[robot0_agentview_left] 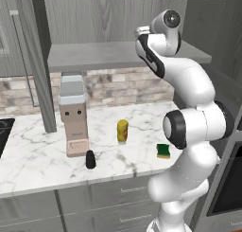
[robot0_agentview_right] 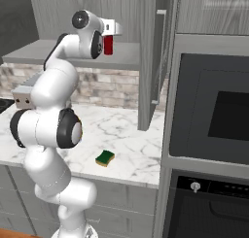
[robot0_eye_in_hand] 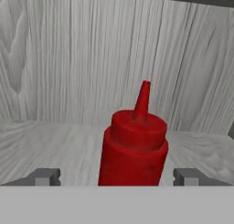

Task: There are various items on the counter. Only move the condiments/shakers into the cabinet.

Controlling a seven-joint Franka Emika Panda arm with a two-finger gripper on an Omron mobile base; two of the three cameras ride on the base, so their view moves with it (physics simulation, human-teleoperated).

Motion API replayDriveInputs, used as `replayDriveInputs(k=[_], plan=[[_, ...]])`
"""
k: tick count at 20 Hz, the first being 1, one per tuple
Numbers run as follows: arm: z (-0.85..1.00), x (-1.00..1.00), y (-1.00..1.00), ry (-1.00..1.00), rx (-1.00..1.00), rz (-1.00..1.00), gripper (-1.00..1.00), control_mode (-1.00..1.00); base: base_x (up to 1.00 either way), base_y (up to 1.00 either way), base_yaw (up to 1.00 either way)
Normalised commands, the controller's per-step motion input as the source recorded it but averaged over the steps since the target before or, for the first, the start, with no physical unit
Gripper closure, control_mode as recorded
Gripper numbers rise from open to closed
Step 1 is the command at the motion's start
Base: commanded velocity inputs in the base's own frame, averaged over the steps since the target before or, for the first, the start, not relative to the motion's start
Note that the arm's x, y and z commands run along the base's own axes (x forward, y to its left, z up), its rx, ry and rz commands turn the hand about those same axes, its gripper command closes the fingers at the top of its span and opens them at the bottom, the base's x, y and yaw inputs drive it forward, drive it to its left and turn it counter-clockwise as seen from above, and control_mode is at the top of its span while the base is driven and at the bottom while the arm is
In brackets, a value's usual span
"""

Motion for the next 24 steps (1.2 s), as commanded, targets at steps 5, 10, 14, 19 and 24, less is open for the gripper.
replayDriveInputs(k=[5, 10, 14, 19, 24], plan=[[0.00, 0.03, 0.00, 0.00, 0.00, 0.00, -1.00, -1.00, 0.00, 0.00, 0.00], [-0.03, -0.88, 0.07, -0.10, 0.00, 0.00, -1.00, -1.00, 0.00, 0.00, 0.00], [-0.40, -1.00, 0.18, -0.06, 0.00, -0.01, -1.00, -1.00, 0.00, 0.00, 0.00], [-0.71, -1.00, 0.15, 0.00, 0.00, -0.06, -1.00, -1.00, 0.00, 0.00, 0.00], [-0.91, -1.00, 0.22, 0.11, 0.00, -0.04, -1.00, -1.00, 0.00, 0.00, 0.00]])
